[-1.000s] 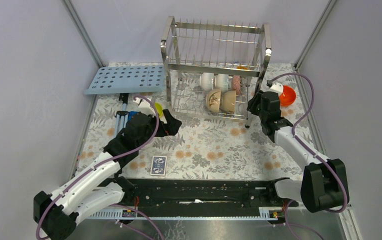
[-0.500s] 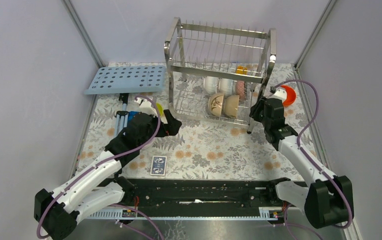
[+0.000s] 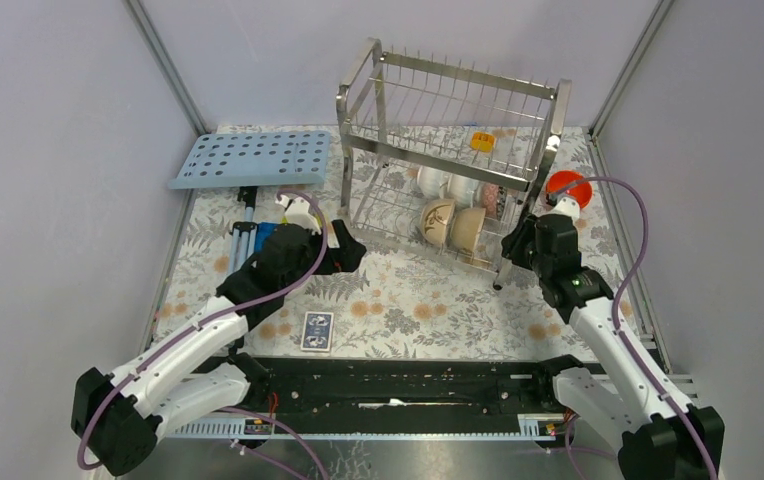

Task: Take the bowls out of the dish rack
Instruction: Adjust the dish rack at the center of the board.

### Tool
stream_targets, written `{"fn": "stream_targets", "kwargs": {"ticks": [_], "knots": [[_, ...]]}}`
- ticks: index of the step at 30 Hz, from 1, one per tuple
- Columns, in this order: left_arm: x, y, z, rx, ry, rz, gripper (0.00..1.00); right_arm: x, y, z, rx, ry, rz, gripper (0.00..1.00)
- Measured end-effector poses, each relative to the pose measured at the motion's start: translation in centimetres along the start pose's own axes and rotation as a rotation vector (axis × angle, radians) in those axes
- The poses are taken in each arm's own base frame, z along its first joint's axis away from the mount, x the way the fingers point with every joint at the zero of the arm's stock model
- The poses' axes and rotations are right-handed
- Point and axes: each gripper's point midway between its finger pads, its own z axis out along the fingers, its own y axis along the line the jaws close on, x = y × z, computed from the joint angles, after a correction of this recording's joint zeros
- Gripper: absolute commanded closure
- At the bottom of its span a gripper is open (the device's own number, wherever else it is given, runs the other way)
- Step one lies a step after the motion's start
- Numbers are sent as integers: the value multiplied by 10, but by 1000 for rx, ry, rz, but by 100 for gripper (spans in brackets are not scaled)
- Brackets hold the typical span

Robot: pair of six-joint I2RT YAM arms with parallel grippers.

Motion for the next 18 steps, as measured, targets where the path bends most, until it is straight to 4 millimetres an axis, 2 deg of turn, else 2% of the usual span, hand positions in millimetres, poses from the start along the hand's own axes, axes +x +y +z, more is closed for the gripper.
{"fn": "stream_targets", "kwargs": {"ticks": [5, 9, 11, 15, 18], "knots": [[5, -2, 3, 14, 24, 2, 1, 15, 8, -14, -35, 16, 25, 97], [6, -7, 4, 36, 33, 3, 1, 20, 12, -20, -53, 26, 37, 59], [7, -8, 3, 39, 34, 4, 1, 22, 12, -23, -55, 30, 40, 46], [6, -8, 2, 42, 32, 10, 1, 24, 5, -44, -36, 39, 62, 36], [4, -9, 0, 47, 23, 16, 1, 9, 1, -66, -21, -3, 64, 34]]}}
